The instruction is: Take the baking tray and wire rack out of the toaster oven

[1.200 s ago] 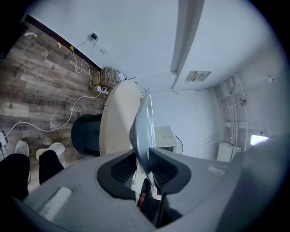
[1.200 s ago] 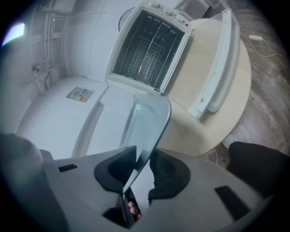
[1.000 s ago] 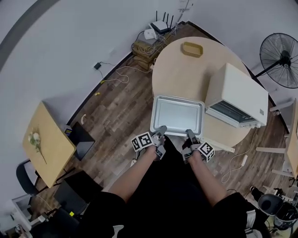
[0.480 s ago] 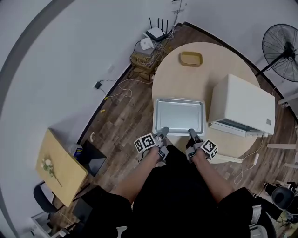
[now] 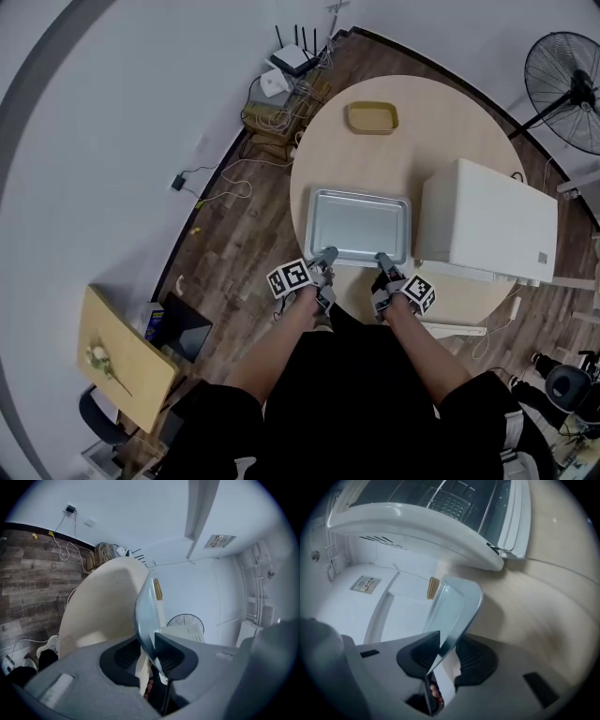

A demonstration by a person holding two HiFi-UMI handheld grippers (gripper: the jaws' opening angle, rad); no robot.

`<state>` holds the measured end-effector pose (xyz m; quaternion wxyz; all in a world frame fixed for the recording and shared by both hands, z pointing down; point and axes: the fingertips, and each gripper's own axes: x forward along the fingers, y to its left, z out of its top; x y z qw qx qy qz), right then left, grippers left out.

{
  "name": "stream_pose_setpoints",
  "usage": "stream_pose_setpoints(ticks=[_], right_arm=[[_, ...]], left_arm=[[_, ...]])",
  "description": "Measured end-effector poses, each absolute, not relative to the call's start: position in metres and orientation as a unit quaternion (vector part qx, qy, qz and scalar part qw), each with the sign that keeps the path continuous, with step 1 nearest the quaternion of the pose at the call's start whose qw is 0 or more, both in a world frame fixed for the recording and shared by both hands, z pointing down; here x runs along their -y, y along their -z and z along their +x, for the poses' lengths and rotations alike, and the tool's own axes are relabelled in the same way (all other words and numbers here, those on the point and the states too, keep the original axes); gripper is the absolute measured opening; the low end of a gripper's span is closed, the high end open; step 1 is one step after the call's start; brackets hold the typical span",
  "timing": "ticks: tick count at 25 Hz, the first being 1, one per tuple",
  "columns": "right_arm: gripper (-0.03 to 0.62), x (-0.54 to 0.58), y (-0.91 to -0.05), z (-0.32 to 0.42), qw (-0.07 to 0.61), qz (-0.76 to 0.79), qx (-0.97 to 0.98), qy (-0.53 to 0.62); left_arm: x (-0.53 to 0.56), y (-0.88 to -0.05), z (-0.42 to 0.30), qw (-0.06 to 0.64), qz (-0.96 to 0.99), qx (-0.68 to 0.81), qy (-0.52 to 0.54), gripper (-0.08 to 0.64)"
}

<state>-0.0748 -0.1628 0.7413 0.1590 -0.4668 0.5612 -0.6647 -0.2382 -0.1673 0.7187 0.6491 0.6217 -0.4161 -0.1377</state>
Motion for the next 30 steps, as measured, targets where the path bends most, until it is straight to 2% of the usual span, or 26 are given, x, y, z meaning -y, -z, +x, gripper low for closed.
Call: stream_pose_setpoints(ticks=[12, 17, 30], right_arm=[[0.100, 0.211, -0.768, -0.076, 0.178, -0.478, -0.527, 0.679], [0.101, 0.217, -0.773, -0.075, 0.162, -0.482, -0.534, 0.675], [0.151, 0.215, -0.776, -0.087, 0.002, -0.496, -0.597, 0.631]], left_arm=[[0.219, -0.751, -0.239, 0.665, 0.608, 0.421, 0.101, 0.114], [0.226, -0.761, -0.238, 0.657, 0.613, 0.433, 0.067, 0.115], [0.232, -0.779, -0.241, 0.616, 0.616, 0.487, -0.062, 0.179]])
